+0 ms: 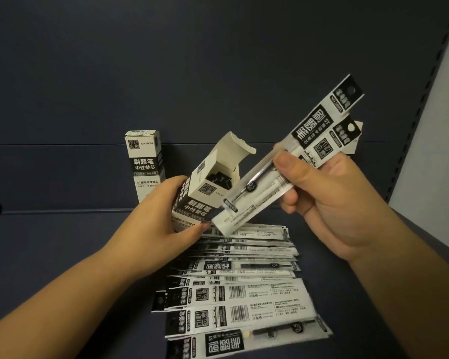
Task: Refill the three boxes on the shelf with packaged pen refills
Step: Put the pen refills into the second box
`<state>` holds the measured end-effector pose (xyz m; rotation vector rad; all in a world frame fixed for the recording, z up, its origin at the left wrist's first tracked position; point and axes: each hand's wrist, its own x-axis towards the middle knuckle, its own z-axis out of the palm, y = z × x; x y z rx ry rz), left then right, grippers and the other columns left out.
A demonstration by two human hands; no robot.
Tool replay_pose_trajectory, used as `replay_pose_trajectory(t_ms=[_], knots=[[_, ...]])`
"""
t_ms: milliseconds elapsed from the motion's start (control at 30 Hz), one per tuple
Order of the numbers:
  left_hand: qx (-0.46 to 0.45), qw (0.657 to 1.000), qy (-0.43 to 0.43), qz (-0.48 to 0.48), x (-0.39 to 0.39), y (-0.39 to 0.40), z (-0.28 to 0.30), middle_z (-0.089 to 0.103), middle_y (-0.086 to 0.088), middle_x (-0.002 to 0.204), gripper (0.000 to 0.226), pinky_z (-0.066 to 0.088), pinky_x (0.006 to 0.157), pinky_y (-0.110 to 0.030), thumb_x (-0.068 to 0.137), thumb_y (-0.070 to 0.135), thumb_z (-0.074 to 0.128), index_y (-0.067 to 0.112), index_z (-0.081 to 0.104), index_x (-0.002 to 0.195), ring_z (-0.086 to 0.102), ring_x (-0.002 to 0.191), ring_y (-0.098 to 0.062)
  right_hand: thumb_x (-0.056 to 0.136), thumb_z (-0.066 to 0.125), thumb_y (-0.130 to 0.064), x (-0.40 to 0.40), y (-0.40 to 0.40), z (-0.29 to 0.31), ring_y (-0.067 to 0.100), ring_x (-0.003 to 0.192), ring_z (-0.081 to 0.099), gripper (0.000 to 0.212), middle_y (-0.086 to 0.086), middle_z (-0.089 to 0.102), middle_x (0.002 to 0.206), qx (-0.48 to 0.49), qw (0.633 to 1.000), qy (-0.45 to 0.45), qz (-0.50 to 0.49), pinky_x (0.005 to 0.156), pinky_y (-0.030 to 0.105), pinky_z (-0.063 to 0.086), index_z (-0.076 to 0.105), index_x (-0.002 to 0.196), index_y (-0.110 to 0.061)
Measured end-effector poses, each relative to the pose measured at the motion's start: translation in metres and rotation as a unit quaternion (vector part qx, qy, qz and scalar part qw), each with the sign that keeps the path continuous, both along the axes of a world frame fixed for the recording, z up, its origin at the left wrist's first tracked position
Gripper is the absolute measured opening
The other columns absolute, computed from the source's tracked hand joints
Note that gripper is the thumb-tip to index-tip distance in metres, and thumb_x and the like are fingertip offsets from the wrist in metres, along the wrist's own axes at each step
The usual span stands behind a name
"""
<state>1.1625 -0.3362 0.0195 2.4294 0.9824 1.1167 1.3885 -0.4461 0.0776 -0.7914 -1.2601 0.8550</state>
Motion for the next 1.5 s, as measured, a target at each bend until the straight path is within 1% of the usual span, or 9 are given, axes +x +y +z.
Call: replay_pose_trajectory(t_ms=[367,533,733,933,1100,1267,1333,1433,1500], knots=[[0.005,0.999,0.009,-0.037,0.0,-0.004,0.001,0.055,0.033,0.118,0.065,0.057,0.084,-0.025,0.076,0.041,0.08,0.06,0.04,0.124,0.058,0.108,0.01,0.075,0.075,-0.03,0.002,0.001,0.003,0.009,0.058,0.056,0.011,0.005,0.067,0.083,0.081,0.982,0.094,-0.14,0.054,0.022,0.051,0.072,0.084,-0.023],[-0.017,0.998,0.0,-0.065,0.001,-0.007,0.002,0.059,0.028,0.118,0.064,0.06,0.081,-0.031,0.075,0.041,0.079,0.059,0.043,0.125,0.063,0.105,0.004,0.073,0.077,-0.031,0.001,0.002,0.001,0.008,0.06,0.058,0.009,-0.006,0.069,0.075,0.117,0.976,0.061,-0.175,0.059,0.024,0.053,0.073,0.081,-0.027],[-0.018,0.996,-0.024,-0.089,0.002,-0.013,0.005,0.06,0.03,0.117,0.065,0.058,0.079,-0.02,0.075,0.035,0.08,0.066,0.042,0.117,0.064,0.104,0.007,0.072,0.077,-0.033,-0.002,0.005,-0.002,0.007,0.058,0.055,0.033,-0.008,0.066,0.068,0.114,0.968,0.019,-0.222,0.056,0.017,0.048,0.072,0.095,-0.009],[-0.008,0.996,-0.01,-0.091,0.002,-0.015,0.004,0.06,0.031,0.117,0.068,0.056,0.081,-0.016,0.075,0.029,0.081,0.061,0.042,0.121,0.062,0.106,0.008,0.078,0.079,-0.025,-0.001,0.008,-0.008,0.008,0.059,0.056,0.016,-0.003,0.066,0.07,0.126,0.972,-0.019,-0.199,0.06,0.022,0.05,0.073,0.088,-0.015],[-0.006,0.996,0.006,-0.091,0.002,-0.015,0.004,0.059,0.028,0.12,0.07,0.058,0.087,-0.031,0.073,0.04,0.08,0.058,0.041,0.129,0.061,0.11,0.005,0.081,0.08,-0.017,-0.006,0.008,-0.014,0.004,0.075,0.067,0.011,-0.002,0.077,0.087,0.118,0.971,-0.098,-0.183,0.07,0.024,0.052,0.076,0.092,-0.015],[-0.005,0.996,0.007,-0.093,0.003,-0.016,0.004,0.057,0.028,0.123,0.071,0.058,0.089,-0.033,0.071,0.049,0.077,0.058,0.04,0.131,0.06,0.112,0.004,0.076,0.074,-0.056,-0.008,0.008,-0.018,0.033,0.072,0.066,0.042,0.018,0.074,0.089,0.054,0.972,-0.162,-0.159,0.072,0.048,0.058,0.078,0.091,-0.017],[-0.001,0.996,0.008,-0.089,0.003,-0.015,0.003,0.057,0.028,0.123,0.07,0.057,0.089,-0.033,0.072,0.045,0.078,0.055,0.041,0.131,0.06,0.113,0.003,0.077,0.071,-0.052,-0.007,0.006,-0.016,0.02,0.064,0.066,0.028,0.006,0.074,0.075,0.062,0.974,-0.15,-0.16,0.069,0.037,0.059,0.077,0.082,-0.024],[0.011,0.996,0.014,-0.087,0.003,-0.016,0.004,0.056,0.029,0.123,0.068,0.055,0.09,-0.03,0.073,0.043,0.078,0.055,0.042,0.13,0.059,0.114,0.004,0.075,0.071,-0.054,-0.009,0.005,-0.018,0.037,0.069,0.066,0.045,0.019,0.071,0.077,0.052,0.966,-0.179,-0.18,0.068,0.05,0.057,0.072,0.08,-0.009],[0.02,0.996,0.024,-0.082,0.003,-0.016,0.003,0.054,0.031,0.123,0.068,0.054,0.091,-0.029,0.073,0.043,0.078,0.056,0.041,0.129,0.057,0.114,0.005,0.075,0.074,-0.047,-0.01,0.004,-0.019,0.017,0.071,0.072,0.024,0.001,0.077,0.08,0.035,0.968,-0.181,-0.171,0.067,0.041,0.057,0.077,0.075,-0.024]])
